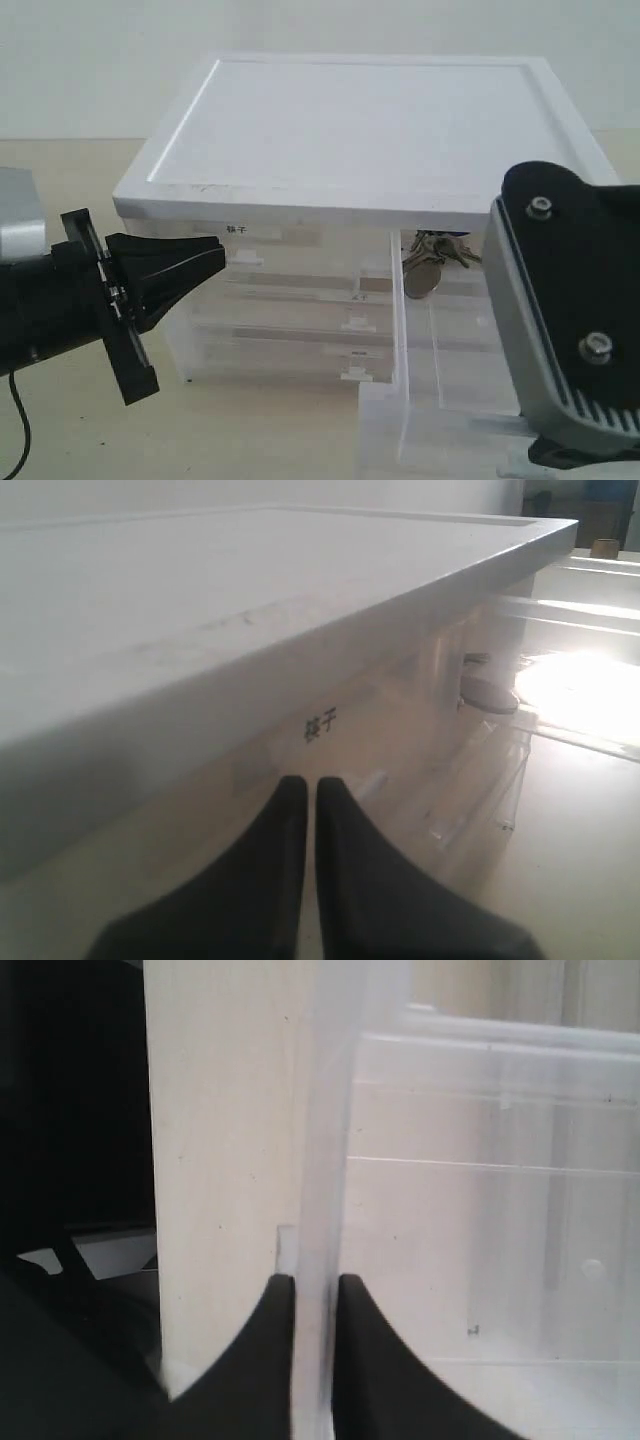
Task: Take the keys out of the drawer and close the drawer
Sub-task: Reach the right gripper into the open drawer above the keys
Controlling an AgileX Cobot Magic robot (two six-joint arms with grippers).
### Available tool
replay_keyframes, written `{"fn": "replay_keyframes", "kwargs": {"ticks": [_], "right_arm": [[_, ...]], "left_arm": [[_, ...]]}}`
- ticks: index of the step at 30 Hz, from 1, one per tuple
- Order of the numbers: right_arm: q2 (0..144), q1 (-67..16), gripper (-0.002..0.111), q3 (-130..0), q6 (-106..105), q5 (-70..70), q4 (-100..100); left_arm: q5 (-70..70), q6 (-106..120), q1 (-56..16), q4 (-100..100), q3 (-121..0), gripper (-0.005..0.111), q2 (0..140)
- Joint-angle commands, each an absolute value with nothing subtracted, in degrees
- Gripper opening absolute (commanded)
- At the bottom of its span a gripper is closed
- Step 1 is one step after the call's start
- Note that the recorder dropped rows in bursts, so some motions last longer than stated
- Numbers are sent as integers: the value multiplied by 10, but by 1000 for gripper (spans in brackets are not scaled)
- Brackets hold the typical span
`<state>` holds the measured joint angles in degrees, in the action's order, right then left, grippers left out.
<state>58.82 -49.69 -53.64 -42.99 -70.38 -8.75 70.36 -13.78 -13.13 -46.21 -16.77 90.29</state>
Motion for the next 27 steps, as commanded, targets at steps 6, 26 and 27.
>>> {"fn": "replay_keyframes", "kwargs": {"ticks": [6, 26, 27], "right_arm": [[583, -498, 52, -511, -379, -700, -35], [664, -498, 51, -558, -48, -581, 82], [675, -498, 51, -553, -29, -556, 89]], "left_arm": [[700, -134, -132, -443, -174, 5, 907], [700, -141, -132, -460, -174, 5, 907], [700, -141, -132, -460, -174, 5, 907]]}}
